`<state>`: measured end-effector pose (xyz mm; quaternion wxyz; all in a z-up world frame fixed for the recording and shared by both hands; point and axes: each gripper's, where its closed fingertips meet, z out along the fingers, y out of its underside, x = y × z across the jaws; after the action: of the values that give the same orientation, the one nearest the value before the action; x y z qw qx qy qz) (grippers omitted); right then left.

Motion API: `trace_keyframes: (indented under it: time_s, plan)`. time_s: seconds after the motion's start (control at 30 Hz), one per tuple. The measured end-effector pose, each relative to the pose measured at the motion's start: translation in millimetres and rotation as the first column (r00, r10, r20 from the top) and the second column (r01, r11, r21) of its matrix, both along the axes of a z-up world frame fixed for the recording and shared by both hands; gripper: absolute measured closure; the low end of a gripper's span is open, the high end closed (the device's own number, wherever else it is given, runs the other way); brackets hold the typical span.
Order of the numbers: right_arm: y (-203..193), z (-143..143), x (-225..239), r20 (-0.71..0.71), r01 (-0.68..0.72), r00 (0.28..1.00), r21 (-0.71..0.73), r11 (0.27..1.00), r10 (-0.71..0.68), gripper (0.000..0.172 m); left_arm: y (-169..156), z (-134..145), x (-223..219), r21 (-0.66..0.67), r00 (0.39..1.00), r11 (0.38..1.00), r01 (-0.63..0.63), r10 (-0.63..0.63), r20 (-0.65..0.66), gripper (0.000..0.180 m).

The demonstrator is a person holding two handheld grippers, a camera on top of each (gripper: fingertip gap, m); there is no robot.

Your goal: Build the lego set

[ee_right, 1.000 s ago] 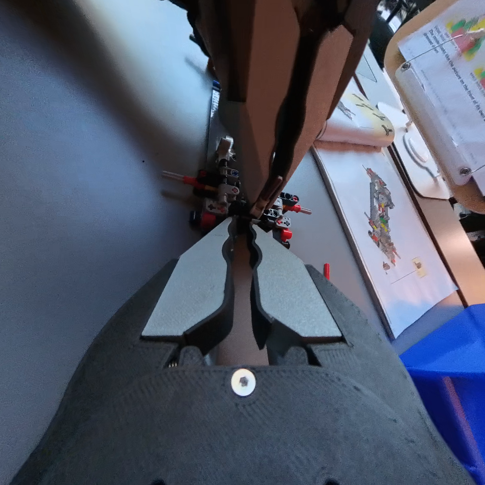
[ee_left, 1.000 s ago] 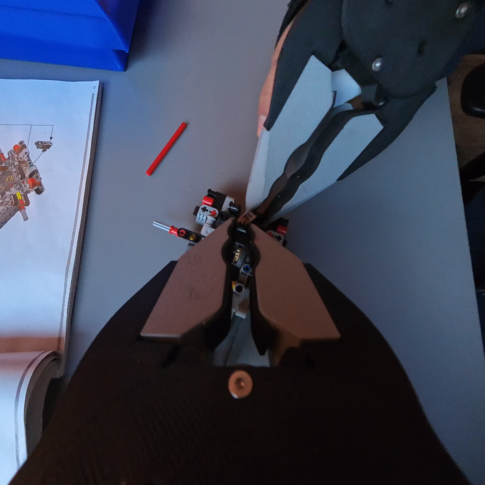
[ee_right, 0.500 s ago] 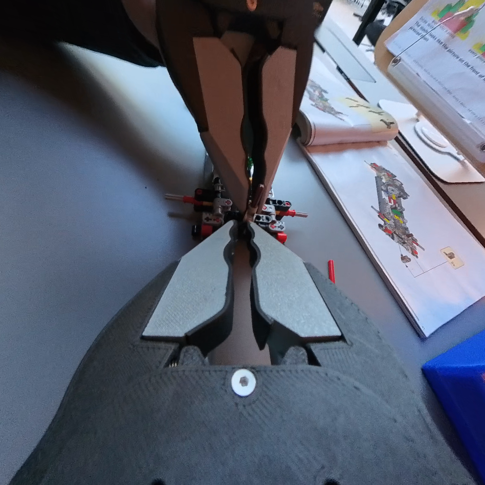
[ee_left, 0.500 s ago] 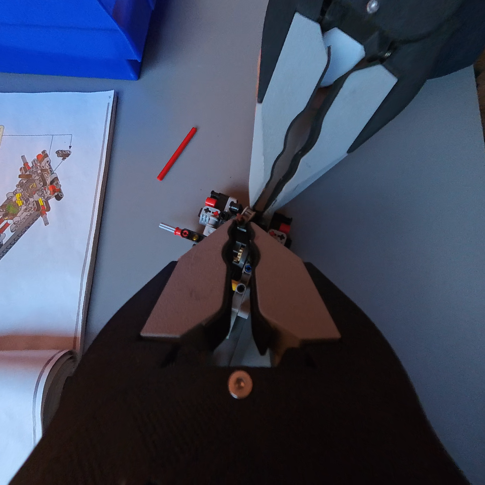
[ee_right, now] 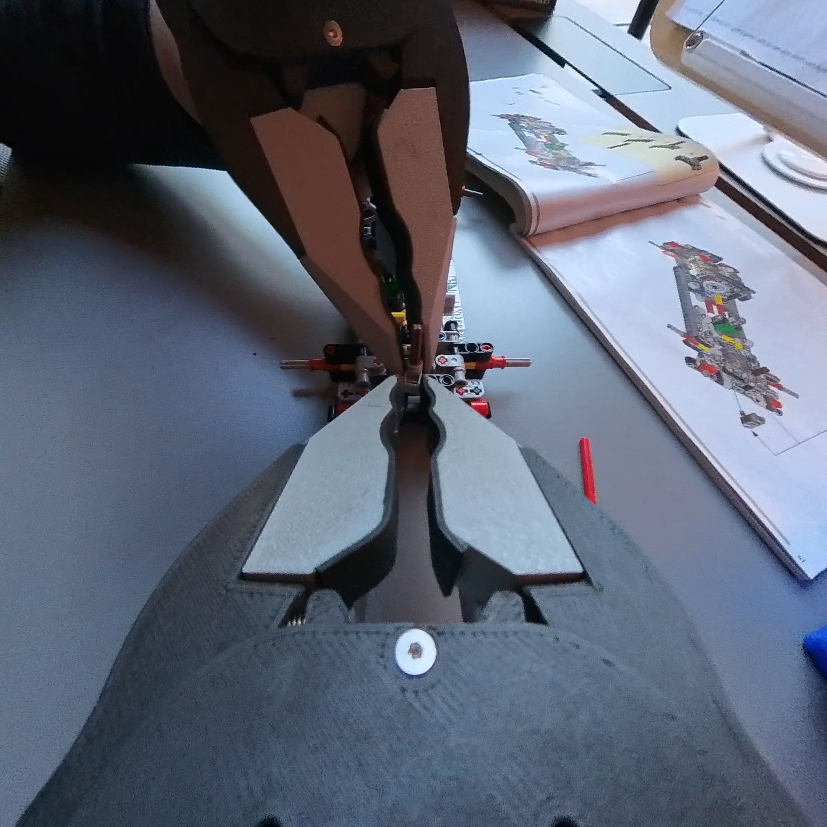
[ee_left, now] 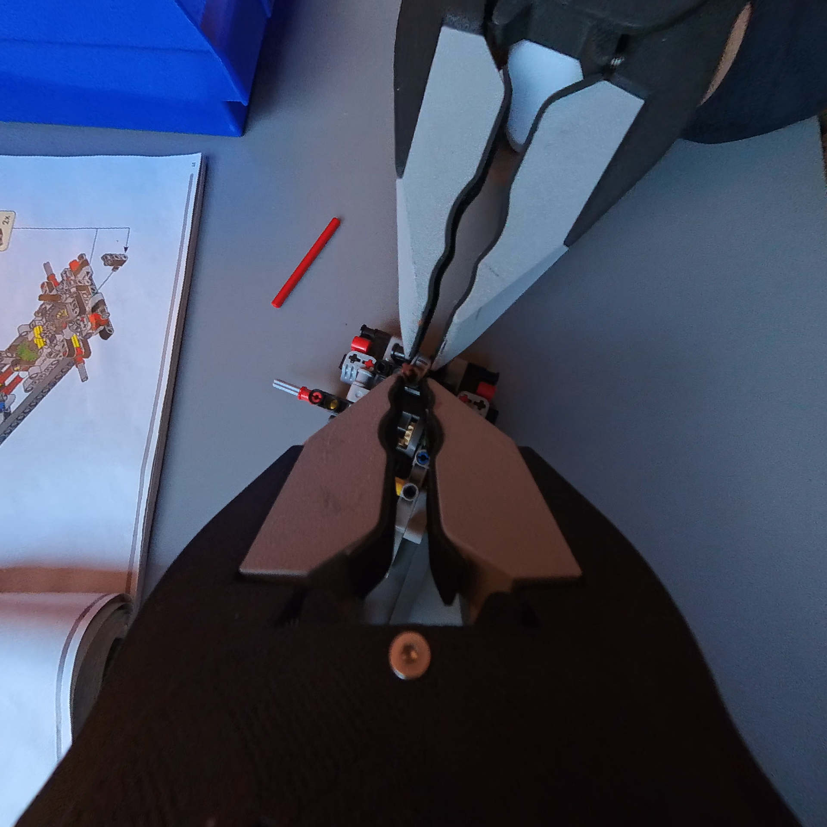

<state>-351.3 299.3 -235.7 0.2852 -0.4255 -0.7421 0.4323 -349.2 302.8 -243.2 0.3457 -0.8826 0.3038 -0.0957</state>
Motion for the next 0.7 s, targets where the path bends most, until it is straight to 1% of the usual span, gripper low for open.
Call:
trace_keyframes:
  time_s: [0.27, 0.47, 0.57, 0.63, 0.7]
  plan:
    - [4.3, -0.7, -2.6, 0.023, 0.021, 1.000, -0.035, 0.999, -0.020, 0.167, 2.5, -0.3, -2.9, 0.005, 1.000, 1.000, -0.018, 0.018, -0.010, 0.177]
    - [6.8, -1.0, -4.8, -0.002, 0.049, 0.999, 0.017, 0.999, -0.049, 0.167, 4.5, -0.5, -5.5, 0.007, 0.999, 0.999, -0.050, 0.050, -0.011, 0.177]
    - [9.6, -2.4, -0.5, -0.005, 0.070, 0.998, 0.045, 0.997, -0.070, 0.168, 6.0, -0.5, -5.8, 0.005, 0.997, 0.997, -0.073, 0.073, 0.010, 0.177]
    - [6.4, -3.0, 5.8, 0.003, 0.058, 0.998, 0.034, 0.998, -0.058, 0.148, 6.8, -0.4, -7.1, 0.021, 0.997, 0.997, -0.076, 0.076, -0.007, 0.177]
    - [4.2, -3.0, 8.2, 0.014, 0.055, 0.998, 0.014, 0.998, -0.055, 0.147, 6.7, -0.3, -6.8, 0.017, 0.997, 0.997, -0.074, 0.074, 0.001, 0.177]
